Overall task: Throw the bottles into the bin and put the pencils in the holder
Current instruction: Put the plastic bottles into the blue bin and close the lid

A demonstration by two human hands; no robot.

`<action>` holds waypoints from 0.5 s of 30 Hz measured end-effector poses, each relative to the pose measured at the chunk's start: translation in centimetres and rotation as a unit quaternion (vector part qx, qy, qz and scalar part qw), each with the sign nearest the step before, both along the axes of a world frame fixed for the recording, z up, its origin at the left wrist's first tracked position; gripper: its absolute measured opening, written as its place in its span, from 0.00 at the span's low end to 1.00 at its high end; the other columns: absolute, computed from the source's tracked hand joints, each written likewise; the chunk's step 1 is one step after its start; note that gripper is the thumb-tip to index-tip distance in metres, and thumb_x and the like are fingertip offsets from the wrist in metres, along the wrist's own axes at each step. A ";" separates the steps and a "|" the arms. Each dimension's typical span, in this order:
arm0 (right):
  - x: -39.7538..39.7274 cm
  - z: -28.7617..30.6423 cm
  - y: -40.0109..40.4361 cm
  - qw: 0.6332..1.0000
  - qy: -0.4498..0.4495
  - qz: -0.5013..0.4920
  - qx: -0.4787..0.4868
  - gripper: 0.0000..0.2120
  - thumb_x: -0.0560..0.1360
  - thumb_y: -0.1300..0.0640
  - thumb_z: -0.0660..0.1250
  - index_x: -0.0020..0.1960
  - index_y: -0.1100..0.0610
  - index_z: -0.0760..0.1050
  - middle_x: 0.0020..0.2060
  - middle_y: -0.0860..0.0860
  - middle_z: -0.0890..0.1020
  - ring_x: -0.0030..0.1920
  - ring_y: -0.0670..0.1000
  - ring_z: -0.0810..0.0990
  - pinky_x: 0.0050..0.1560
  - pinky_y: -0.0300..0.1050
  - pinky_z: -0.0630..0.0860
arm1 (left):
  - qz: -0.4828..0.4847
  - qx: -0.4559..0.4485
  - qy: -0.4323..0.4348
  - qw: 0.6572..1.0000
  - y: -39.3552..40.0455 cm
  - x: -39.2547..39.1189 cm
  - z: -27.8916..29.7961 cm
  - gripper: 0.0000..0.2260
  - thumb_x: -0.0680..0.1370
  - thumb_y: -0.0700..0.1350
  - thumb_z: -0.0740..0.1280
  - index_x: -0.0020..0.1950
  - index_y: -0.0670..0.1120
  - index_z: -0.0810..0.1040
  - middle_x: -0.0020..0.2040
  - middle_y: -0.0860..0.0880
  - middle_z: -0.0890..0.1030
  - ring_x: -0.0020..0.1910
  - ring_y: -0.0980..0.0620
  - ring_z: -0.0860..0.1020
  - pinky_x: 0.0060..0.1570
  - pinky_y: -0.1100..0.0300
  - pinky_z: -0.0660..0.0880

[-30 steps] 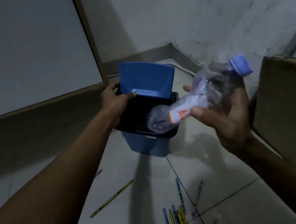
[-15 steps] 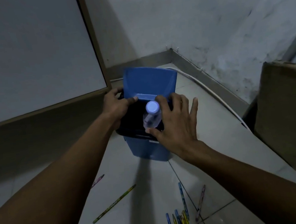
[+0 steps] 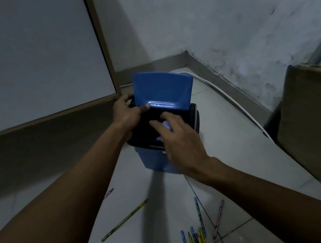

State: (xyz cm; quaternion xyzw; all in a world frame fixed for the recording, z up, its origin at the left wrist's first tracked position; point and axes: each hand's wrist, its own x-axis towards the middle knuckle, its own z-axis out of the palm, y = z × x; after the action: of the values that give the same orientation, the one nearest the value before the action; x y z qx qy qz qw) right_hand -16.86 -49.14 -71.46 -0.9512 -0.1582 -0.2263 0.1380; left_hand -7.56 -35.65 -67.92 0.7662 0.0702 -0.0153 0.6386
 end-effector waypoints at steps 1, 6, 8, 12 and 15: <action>0.4 0.2 0.4 0.999 0.040 0.007 -0.036 0.27 0.69 0.63 0.73 0.67 0.56 0.72 0.62 0.59 0.75 0.61 0.60 0.75 0.52 0.53 0.79 | -0.003 0.002 0.001 1.000 0.1 0.1 -0.1 0.25 0.72 0.39 0.75 0.68 0.45 0.73 0.63 0.45 0.78 0.59 0.46 0.79 0.58 0.49 0.78; 1.8 3.1 1.2 0.966 0.189 -0.073 -0.159 0.17 0.72 0.62 0.70 0.60 0.58 0.75 0.62 0.59 0.73 0.68 0.62 0.65 0.54 0.53 0.74 | 0.002 0.001 0.004 1.000 0.1 0.2 0.0 0.26 0.71 0.38 0.75 0.68 0.45 0.73 0.65 0.44 0.77 0.60 0.45 0.78 0.59 0.46 0.78; 2.0 4.0 1.0 0.960 0.202 -0.079 -0.179 0.15 0.73 0.63 0.68 0.59 0.59 0.76 0.60 0.60 0.76 0.68 0.62 0.65 0.54 0.53 0.74 | -0.002 -0.002 0.001 1.000 0.2 0.3 0.0 0.25 0.71 0.38 0.75 0.66 0.45 0.74 0.64 0.44 0.78 0.59 0.45 0.78 0.59 0.46 0.78; 2.1 4.4 0.9 0.937 0.220 -0.073 -0.263 0.14 0.74 0.61 0.68 0.59 0.57 0.75 0.56 0.57 0.79 0.64 0.62 0.70 0.49 0.50 0.72 | -0.013 -0.003 0.000 1.000 0.3 0.5 -0.2 0.25 0.71 0.38 0.76 0.66 0.47 0.74 0.63 0.44 0.78 0.58 0.45 0.79 0.58 0.46 0.78; 2.6 4.2 1.5 0.921 0.226 -0.062 -0.311 0.15 0.75 0.59 0.65 0.61 0.55 0.74 0.58 0.55 0.79 0.61 0.59 0.73 0.46 0.47 0.68 | -0.019 0.002 -0.002 1.000 0.4 0.7 -0.5 0.25 0.71 0.38 0.76 0.66 0.48 0.73 0.62 0.44 0.78 0.58 0.44 0.80 0.58 0.45 0.78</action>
State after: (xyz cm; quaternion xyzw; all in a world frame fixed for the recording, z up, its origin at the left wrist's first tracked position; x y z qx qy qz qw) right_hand -14.29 -47.68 -67.22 -0.9799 -0.1262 0.0470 -0.1471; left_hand -6.90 -35.29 -68.42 0.7689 0.0546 -0.0254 0.6365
